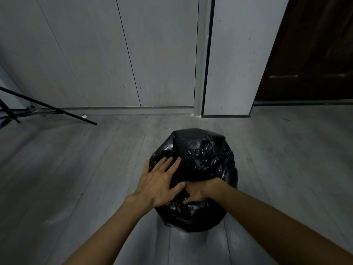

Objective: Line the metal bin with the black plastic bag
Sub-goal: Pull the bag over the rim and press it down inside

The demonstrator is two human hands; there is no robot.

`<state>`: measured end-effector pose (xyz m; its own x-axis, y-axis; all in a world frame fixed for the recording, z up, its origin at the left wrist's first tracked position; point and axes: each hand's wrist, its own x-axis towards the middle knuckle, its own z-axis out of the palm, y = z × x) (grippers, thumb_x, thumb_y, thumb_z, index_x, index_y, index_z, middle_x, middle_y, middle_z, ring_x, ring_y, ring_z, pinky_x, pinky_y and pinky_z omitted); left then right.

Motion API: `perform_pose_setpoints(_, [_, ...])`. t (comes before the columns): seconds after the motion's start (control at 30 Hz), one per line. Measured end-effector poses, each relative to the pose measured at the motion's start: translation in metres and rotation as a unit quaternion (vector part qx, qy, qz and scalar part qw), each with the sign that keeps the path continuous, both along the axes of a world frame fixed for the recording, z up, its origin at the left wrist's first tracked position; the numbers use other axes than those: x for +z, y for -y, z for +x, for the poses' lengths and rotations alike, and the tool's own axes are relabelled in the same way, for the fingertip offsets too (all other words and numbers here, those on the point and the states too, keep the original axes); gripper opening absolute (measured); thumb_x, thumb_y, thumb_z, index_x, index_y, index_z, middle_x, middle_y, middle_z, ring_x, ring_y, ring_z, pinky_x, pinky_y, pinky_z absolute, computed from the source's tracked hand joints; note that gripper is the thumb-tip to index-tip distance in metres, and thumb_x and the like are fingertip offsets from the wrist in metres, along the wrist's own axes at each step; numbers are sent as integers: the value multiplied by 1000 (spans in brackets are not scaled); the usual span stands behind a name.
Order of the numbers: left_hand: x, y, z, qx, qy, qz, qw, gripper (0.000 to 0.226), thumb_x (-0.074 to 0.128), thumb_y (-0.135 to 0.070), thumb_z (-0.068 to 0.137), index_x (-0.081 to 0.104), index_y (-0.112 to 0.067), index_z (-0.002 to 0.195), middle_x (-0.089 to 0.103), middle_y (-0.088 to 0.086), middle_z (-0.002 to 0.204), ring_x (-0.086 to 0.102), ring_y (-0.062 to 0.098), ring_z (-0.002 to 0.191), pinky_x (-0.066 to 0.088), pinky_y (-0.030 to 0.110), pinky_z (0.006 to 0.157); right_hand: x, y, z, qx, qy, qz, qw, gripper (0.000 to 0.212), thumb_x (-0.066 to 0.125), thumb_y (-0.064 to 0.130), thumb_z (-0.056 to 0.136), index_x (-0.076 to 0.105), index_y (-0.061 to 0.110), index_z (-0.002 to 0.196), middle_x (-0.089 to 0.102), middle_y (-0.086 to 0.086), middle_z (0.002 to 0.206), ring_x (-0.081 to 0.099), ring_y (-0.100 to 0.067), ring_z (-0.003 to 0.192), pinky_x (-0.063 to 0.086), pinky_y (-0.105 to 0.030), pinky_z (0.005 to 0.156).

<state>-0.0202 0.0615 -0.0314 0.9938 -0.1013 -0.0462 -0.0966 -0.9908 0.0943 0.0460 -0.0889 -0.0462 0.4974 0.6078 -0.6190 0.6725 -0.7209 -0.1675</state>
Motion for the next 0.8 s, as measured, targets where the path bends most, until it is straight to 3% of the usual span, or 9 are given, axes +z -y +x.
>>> perform_pose_setpoints(0.2, [-4, 2, 3, 27, -13, 7, 1000, 71, 26, -66, 91, 21, -32, 152, 43, -6, 153, 24, 15, 147, 5, 51, 116, -11, 3, 9, 11, -23, -102, 994, 75, 35, 58, 96, 5, 22, 154, 1, -6, 164, 4, -27, 149, 2, -44, 120])
perform_pose_setpoints(0.37, [-5, 1, 0, 43, 3, -27, 999, 66, 28, -65, 91, 31, -35, 149, 49, -11, 148, 28, 12, 145, 8, 49, 119, -17, 0, 12, -18, -47, -131, 990, 75, 37, 59, 95, 10, 24, 155, 7, -7, 163, 9, -30, 148, 8, -48, 121])
perform_pose_setpoints(0.53, [-2, 1, 0, 51, -18, -18, 998, 66, 27, -64, 93, 26, -34, 151, 49, -8, 149, 29, 18, 146, 15, 48, 117, 19, 1, 3, -31, -109, -41, 993, 65, 41, 59, 93, 38, 21, 145, 36, -7, 153, 34, -27, 139, 25, -39, 114])
perform_pose_setpoints(0.67, [4, 5, -2, 58, -29, -19, 998, 56, 34, -56, 95, 40, -31, 144, 58, -5, 140, 37, 19, 140, 22, 48, 115, 77, 27, -12, -21, -41, 28, 999, 65, 46, 63, 89, 46, 23, 140, 51, -3, 143, 46, -22, 131, 36, -37, 111])
perform_pose_setpoints(0.73, [6, 6, -5, 55, 8, -23, 998, 44, 37, -51, 94, 55, -31, 128, 65, -6, 127, 47, 17, 131, 27, 46, 112, 108, 46, -17, -17, -2, 82, 996, 52, 50, 59, 88, 58, 27, 128, 66, 2, 125, 59, -16, 115, 47, -34, 100])
perform_pose_setpoints(0.8, [8, 8, -9, 50, 73, -30, 996, 37, 40, -46, 94, 64, -29, 116, 68, -8, 116, 53, 15, 122, 30, 41, 107, 129, 59, -19, -33, 91, 178, 979, 42, 53, 59, 86, 67, 30, 113, 73, 9, 99, 66, -8, 91, 54, -31, 82])
